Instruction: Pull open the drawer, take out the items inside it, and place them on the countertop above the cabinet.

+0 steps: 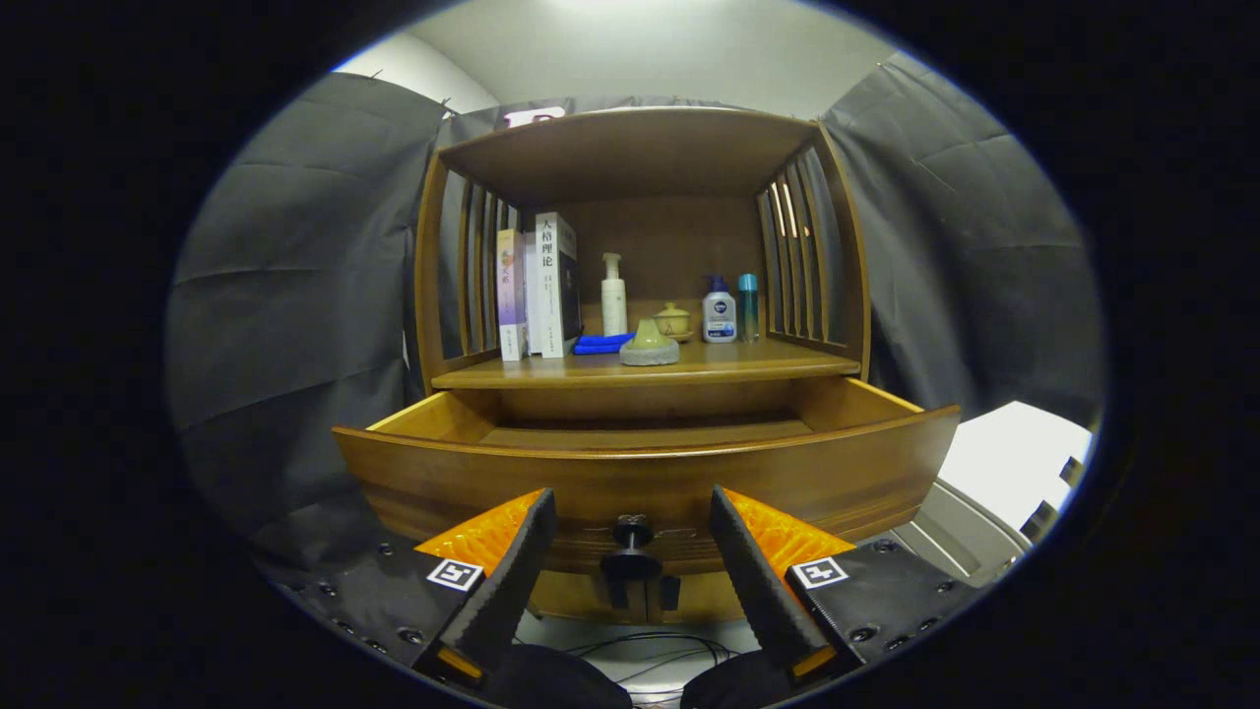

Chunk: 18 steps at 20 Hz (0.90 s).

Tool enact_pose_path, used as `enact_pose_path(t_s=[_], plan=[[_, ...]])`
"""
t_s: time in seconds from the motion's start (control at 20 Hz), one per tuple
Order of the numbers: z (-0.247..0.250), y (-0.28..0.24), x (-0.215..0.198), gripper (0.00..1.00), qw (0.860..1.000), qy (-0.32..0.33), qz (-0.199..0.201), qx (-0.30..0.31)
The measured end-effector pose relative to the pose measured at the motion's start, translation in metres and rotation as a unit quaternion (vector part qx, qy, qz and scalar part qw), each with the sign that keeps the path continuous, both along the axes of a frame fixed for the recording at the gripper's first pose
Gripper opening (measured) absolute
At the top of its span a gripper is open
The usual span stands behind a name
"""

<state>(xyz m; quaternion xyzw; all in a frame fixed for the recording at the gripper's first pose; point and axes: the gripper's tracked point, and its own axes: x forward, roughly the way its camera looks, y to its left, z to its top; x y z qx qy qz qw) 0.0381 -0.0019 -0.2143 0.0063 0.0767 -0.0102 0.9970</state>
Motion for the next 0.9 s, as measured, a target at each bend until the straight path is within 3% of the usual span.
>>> enact_pose_path(t_s=[0.25,0.55,0.9], plan=[[-0.012,-0.01,0.019,0.98,1.0,0.007,-0.02,0.015],[-0.019,-0.012,0.027,0.98,0.999,-0.002,-0.019,-0.026],[-0.013,-0.004,0.036,0.98,0.999,-0.007,-0.023,-0.021]])
